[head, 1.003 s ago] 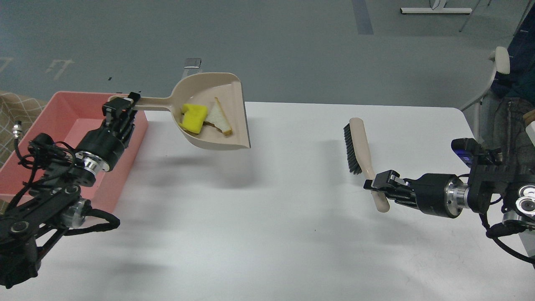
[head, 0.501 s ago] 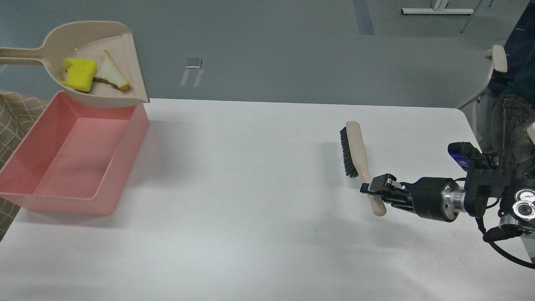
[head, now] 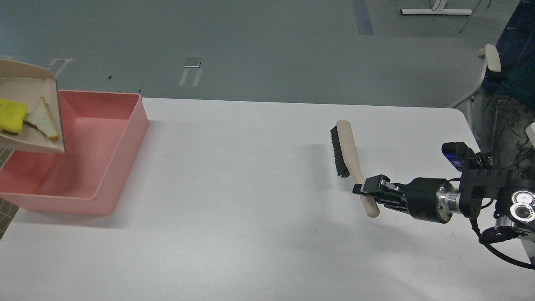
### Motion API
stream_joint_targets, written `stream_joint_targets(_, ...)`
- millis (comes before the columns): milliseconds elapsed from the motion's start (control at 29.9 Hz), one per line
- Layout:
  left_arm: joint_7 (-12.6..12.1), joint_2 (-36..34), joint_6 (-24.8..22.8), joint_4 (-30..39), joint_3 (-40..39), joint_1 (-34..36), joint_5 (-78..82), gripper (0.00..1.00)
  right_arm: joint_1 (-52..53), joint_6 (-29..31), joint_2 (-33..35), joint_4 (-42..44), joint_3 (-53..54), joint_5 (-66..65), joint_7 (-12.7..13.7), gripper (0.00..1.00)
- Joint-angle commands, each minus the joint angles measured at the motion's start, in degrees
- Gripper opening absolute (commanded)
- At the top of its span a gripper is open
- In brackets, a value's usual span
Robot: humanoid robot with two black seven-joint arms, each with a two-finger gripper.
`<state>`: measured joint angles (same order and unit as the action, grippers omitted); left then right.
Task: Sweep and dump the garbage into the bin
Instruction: 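Lift the dustpan with the left gripper and tip it over the pink bin, then lower the empty dustpan back onto the table with the left gripper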
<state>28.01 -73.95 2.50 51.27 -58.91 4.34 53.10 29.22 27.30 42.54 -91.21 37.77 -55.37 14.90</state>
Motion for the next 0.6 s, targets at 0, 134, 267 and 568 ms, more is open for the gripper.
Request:
stream_joint_targets(0,0.0,-0.9,5.9,0.6,0.1,-0.2,8.4,0.00,-0.1,-0.2,-0.3,0.0,-0.1,0.0,0.0,0.00)
stream_joint_targets(134,0.0,-2.2,10.0,2.1,0.8,-0.2,11.8,0.00,-0.2,-0.2,-0.3,-0.1,-0.1,0.0,0.1,0.00)
stream_joint_targets(267,0.0,-4.9,10.0,5.3,0.1,0.1,10.5,0.00,-0.2,-0.1,-0.3,0.0,0.0,0.0,0.0,0.00)
stream_joint_targets(568,0.0,-7.8,-7.1,5.7,-1.3,5.1,-12.4,0.00,-0.2,-0.1,-0.3,0.2,0.0,-0.1,0.0,0.00)
